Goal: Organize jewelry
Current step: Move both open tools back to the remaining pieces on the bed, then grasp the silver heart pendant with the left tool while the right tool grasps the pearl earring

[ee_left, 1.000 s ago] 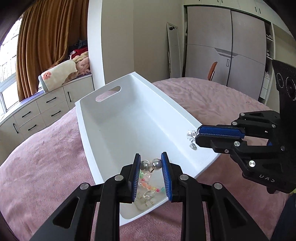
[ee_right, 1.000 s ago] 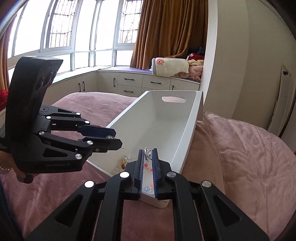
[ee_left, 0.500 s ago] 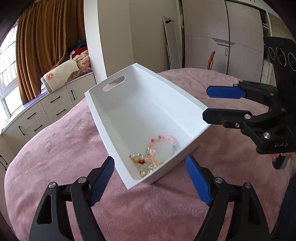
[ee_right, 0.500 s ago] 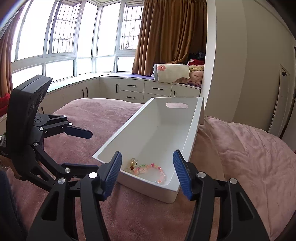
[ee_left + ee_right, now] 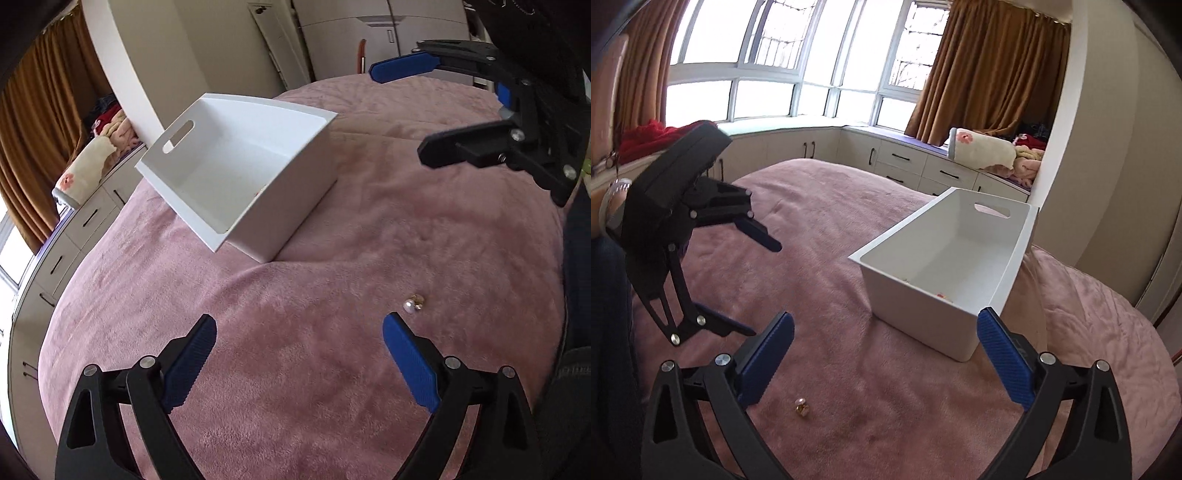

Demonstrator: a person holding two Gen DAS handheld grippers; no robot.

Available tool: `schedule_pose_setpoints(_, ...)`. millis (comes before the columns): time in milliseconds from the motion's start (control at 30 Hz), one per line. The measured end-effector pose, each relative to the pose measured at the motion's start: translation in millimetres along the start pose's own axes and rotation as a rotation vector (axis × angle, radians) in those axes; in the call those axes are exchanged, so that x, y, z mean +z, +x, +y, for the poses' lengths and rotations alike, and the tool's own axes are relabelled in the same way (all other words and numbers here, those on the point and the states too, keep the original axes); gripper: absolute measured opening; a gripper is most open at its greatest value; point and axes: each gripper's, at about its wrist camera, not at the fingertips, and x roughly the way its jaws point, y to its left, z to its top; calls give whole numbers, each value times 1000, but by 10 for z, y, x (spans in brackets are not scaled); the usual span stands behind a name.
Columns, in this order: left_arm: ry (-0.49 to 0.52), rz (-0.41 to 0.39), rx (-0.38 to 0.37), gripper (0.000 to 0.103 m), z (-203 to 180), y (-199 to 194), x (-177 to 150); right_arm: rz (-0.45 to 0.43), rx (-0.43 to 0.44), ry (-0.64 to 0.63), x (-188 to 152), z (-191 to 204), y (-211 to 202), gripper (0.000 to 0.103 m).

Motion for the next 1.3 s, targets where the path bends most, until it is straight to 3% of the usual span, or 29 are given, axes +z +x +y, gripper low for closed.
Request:
schedule_pose_setpoints(133,50,-1,5,93,-168,-124,-69,38,39,-7,-127,118,-34,98)
schedule_pose_setpoints(233,92,-15,-31,93,-313,-215,-162,58,66,-30,-194,216,-63,98)
schedule_pose_setpoints(500,426,0,-136,93,-1006,-327,-298,144,128,-100,-306,532,54,98)
schedule_pose_setpoints(600,486,8,-197,93,-1149,-328,-353,182,146,-126,-357,634,139,94)
schedule_pose_setpoints(800,457,51,-267,93,-1130,-170,-348,246,169,-132,-446,674,347,90)
schedule_pose_setpoints(867,432,66,-273,88,-1085,-94,-328,261,170,-126,-463,651,401,89)
schedule_pose_setpoints(967,397,98,-281,86,-1031,33,-325,294,188,-109,-507,604,512,74)
schedule_pose_setpoints(1033,383,129,-276,86,-1002,146,-359,319,207,-95,-540,557,585,59)
schedule_pose_setpoints(1167,391,204,-300,73,-989,347,-478,358,216,-80,-632,520,724,59)
schedule_pose_setpoints(1300,380,202,-323,71,-1004,389,-494,373,238,-96,-667,563,815,59)
